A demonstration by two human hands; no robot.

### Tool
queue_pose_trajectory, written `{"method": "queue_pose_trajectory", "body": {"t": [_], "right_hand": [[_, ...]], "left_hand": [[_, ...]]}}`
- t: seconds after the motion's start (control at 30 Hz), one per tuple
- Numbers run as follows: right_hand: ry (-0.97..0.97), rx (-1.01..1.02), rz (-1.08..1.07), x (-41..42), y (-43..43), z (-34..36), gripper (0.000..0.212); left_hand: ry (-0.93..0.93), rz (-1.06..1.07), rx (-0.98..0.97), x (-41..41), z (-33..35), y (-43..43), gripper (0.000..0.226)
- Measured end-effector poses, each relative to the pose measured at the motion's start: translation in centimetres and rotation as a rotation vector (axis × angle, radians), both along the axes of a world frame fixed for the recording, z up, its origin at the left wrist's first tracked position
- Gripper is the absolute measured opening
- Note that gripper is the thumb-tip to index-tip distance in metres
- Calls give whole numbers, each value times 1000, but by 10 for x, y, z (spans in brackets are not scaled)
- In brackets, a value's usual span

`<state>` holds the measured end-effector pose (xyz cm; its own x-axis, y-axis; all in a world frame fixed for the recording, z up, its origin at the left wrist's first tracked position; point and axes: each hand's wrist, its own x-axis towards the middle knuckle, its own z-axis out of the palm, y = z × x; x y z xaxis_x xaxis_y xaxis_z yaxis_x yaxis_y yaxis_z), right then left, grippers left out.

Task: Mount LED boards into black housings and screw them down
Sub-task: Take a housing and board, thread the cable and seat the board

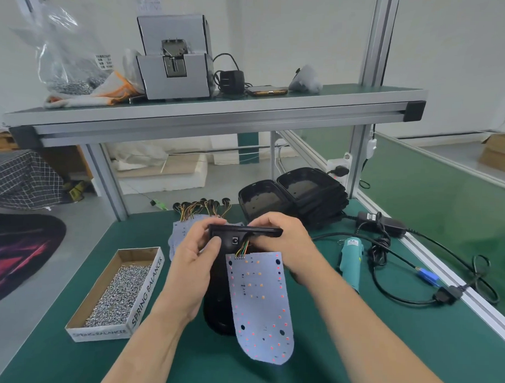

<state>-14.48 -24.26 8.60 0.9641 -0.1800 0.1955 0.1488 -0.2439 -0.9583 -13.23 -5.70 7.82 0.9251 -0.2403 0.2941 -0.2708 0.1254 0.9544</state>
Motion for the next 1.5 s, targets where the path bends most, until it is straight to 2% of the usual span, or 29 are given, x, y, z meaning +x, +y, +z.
{"method": "queue_pose_trajectory", "body": {"t": [0.07, 0.13, 0.17, 0.3, 0.43, 0.5, 0.57, 0.67, 0.7, 0.73, 0.8, 0.87, 1.03, 1.17, 1.33, 1.43, 1.5], "right_hand": [[110, 354, 294, -4, -13, 2, 34], [171, 509, 438, -7, -16, -2, 37], [188, 532, 433, -9, -14, -4, 40], [194, 583, 255, -9, -3, -11, 77], [113, 489, 136, -9, 2, -8, 76], [136, 450, 167, -10, 1, -4, 77], [103, 337, 131, -16, 2, 2, 61], [-328, -110, -67, -26, -2, 3, 44], [-417, -268, -65, -30, -2, 5, 39], [-438, -438, -29, -32, -2, 7, 36], [-325, -714, 81, -31, 0, 7, 39], [-174, -795, 144, -29, 1, 10, 40], [-29, -664, 200, -24, 1, 15, 26], [-21, -402, 112, -20, 7, 17, 11], [-59, -108, -59, -10, 17, 13, 20], [-68, 67, -78, -8, 21, 9, 20], [-73, 119, -53, -7, 21, 8, 19]], "left_hand": [[30, 16, -9, 3, 1, 0, 45], [89, -10, -13, 5, 2, -1, 41], [125, -25, -19, 4, 2, -2, 38], [229, -47, -65, 4, 4, -4, 30], [260, -32, -72, 4, 7, -3, 27], [251, 9, -53, 3, 8, -2, 28], [223, 71, -37, 5, 7, 0, 30], [196, 120, -37, 8, 6, 2, 35], [189, 134, -37, 9, 6, 2, 34], [183, 148, -37, 9, 4, 1, 32], [179, 159, -46, 10, 3, -1, 30], [186, 161, -44, 10, 3, -3, 31], [184, 207, -19, 14, 5, -3, 32], [188, 203, 26, 18, 2, -5, 32], [211, 169, 81, 19, 1, -10, 32], [237, 142, 63, 19, 4, -12, 23], [298, 112, 7, 20, 3, -11, 25]]}}
